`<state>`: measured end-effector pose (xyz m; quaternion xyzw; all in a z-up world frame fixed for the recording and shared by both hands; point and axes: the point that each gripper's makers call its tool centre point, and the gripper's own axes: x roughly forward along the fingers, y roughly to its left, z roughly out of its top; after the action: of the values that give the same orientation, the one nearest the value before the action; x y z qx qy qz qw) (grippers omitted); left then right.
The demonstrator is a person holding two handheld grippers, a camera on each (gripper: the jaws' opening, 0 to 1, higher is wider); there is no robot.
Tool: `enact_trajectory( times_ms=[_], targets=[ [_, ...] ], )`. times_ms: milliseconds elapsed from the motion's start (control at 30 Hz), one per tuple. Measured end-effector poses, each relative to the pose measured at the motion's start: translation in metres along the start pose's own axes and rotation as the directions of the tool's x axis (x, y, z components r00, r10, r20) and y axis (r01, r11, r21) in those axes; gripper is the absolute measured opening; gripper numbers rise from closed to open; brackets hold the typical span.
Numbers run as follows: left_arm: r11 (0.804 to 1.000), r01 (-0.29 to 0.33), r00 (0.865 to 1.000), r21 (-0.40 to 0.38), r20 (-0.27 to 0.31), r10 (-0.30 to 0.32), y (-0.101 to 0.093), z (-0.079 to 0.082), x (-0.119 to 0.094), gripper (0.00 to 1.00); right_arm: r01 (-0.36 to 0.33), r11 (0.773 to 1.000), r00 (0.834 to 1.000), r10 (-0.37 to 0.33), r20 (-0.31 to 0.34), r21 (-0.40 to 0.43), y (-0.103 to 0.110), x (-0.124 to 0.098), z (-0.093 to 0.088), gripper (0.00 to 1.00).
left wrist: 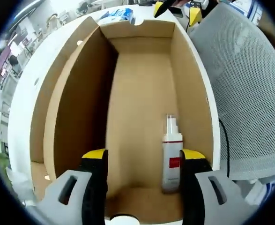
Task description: Operate the shoe box by opening the lid, removing the specified soft item, and placing it in the target area until the item is outside and the box remains undamaged.
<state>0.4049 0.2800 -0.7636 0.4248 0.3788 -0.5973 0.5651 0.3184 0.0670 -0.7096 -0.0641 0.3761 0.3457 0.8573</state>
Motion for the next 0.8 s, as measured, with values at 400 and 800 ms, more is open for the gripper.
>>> enact_trajectory(
  times_ms=[400, 800],
  targets=[
    [0.999, -0.048, 0.998, -0.023, 0.032, 0.049, 0.013, 0.001, -0.012, 0.62, -0.001, 1.000, 1.000, 0.001, 0.008, 0.003, 0.001, 0.001, 0.002, 0.50],
    [0.999, -0.017, 1.000, 0.036, -0.014, 0.017, -0.006, -0.010, 0.003, 0.57, -0.002, 1.000, 1.000, 0.002, -0.001, 0.009, 0.003, 0.001, -0.003, 0.50]
  ],
)
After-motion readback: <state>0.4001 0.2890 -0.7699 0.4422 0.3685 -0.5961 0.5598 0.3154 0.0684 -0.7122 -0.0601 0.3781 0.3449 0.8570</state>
